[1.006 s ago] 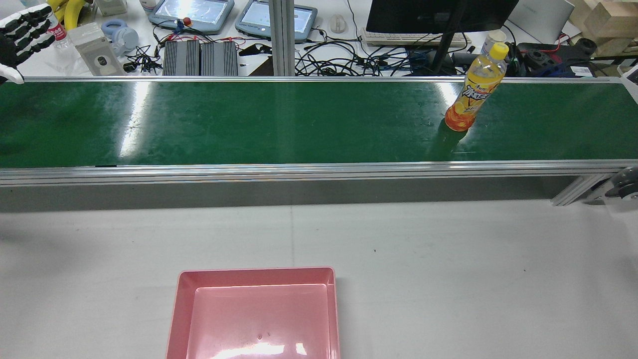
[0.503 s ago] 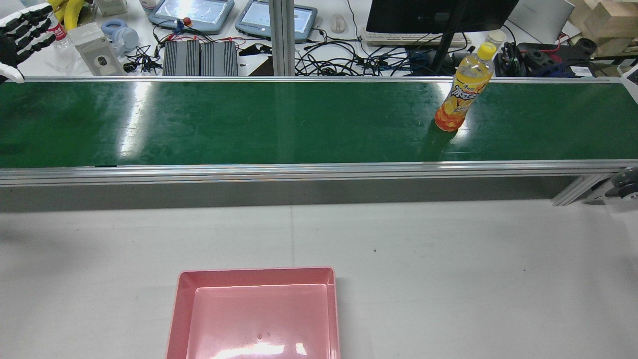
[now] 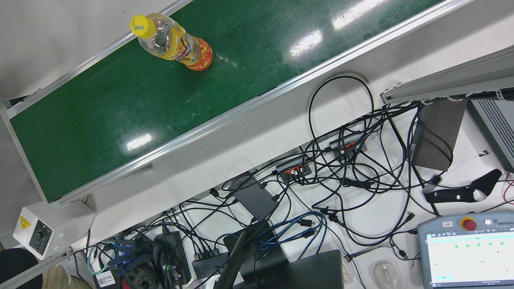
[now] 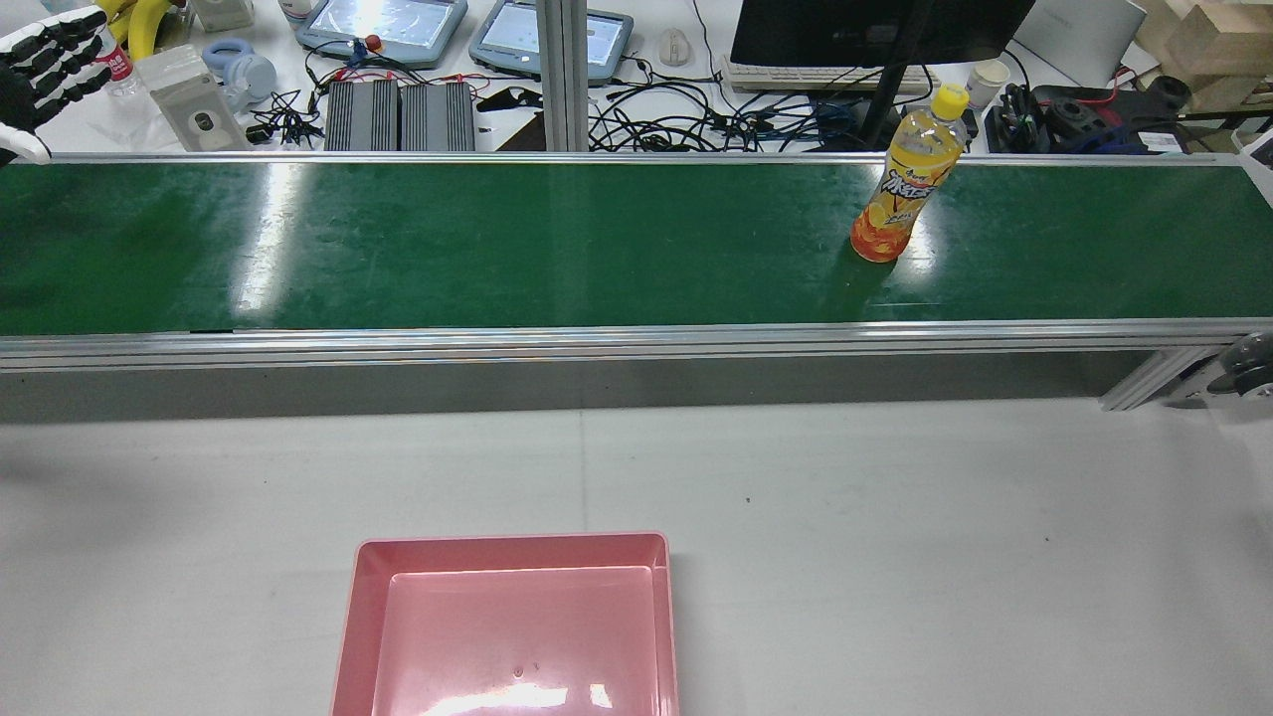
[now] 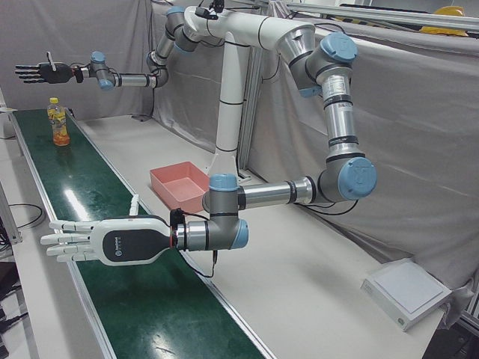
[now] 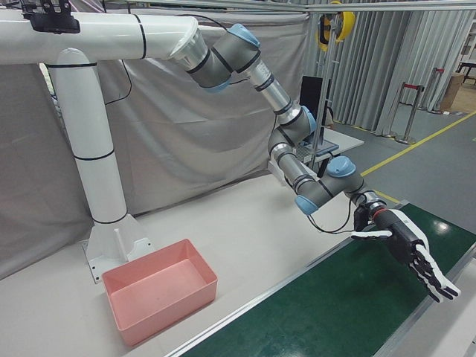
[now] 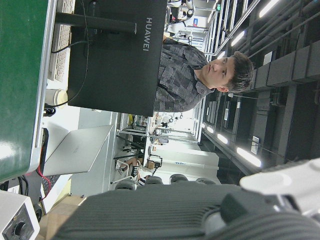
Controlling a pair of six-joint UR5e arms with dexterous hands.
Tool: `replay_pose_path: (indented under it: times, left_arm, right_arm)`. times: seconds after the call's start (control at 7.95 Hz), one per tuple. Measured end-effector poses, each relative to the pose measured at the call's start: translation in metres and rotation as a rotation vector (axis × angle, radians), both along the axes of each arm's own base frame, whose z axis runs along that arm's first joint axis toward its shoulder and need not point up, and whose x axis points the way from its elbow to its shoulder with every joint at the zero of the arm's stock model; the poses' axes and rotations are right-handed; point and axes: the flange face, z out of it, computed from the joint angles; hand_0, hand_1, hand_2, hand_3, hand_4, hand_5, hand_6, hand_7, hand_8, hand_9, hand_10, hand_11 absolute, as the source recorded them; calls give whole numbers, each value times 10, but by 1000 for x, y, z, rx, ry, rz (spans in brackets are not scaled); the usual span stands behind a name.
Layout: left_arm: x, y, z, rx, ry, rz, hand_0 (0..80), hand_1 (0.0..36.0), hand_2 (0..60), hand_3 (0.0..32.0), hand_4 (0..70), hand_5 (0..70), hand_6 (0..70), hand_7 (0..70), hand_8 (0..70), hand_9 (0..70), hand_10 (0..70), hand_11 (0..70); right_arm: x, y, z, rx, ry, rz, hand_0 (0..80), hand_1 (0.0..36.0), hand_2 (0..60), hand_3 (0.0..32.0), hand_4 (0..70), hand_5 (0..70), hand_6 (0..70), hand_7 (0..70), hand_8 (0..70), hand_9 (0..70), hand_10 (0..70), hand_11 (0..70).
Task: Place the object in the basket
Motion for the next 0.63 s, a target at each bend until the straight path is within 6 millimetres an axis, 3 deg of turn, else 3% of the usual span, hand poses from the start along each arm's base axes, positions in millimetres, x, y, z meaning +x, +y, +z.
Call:
replay_pose_path:
  times: [0.63]
  left_arm:
    - [6, 3, -2, -10, -2, 9, 577, 67, 0, 0, 78, 108, 0, 0, 6, 7, 26, 54]
  right_arm:
    - [0, 0, 0, 0, 0, 0, 0, 0, 0, 0, 0, 0, 0, 0, 0, 0, 0, 0]
